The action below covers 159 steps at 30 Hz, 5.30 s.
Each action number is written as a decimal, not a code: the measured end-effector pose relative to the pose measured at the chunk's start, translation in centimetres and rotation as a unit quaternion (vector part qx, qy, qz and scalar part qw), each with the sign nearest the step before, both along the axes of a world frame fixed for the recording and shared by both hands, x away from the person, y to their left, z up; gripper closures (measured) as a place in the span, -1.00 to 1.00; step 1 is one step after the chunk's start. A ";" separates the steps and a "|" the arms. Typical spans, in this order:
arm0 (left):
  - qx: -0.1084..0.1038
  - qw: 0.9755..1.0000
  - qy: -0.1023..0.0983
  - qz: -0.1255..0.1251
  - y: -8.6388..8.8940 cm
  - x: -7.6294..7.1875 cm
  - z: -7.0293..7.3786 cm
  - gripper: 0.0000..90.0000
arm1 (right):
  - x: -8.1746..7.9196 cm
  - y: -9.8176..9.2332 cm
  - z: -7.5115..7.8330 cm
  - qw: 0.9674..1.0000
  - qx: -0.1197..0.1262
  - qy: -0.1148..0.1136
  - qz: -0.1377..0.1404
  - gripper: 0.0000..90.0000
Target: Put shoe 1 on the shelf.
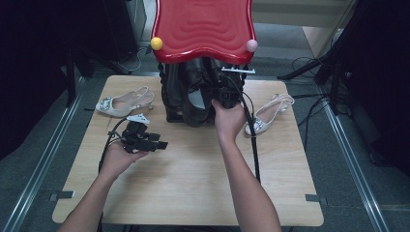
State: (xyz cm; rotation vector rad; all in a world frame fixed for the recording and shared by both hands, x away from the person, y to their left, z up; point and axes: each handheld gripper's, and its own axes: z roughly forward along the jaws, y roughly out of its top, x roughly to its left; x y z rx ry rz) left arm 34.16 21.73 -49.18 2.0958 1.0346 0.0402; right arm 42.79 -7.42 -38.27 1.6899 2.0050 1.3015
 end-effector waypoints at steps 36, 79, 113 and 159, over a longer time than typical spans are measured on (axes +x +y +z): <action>-0.001 1.000 0.000 -0.001 -0.2 0.1 0.0 -0.04 | 1.4 3.0 0.3 1.000 0.005 0.007 -0.029 0.37; -0.028 0.997 -0.057 -0.033 -1.3 2.4 10.7 0.84 | -7.6 -4.2 0.4 0.978 -0.003 -0.058 0.201 0.19; -0.005 0.987 -0.141 -0.071 -10.0 10.5 26.0 1.00 | -6.0 -5.2 -3.6 0.973 0.023 -0.028 0.227 1.00; -0.015 0.992 -0.121 -0.042 -11.8 14.8 25.4 1.00 | -3.1 -5.8 -3.4 0.984 0.022 -0.035 0.174 1.00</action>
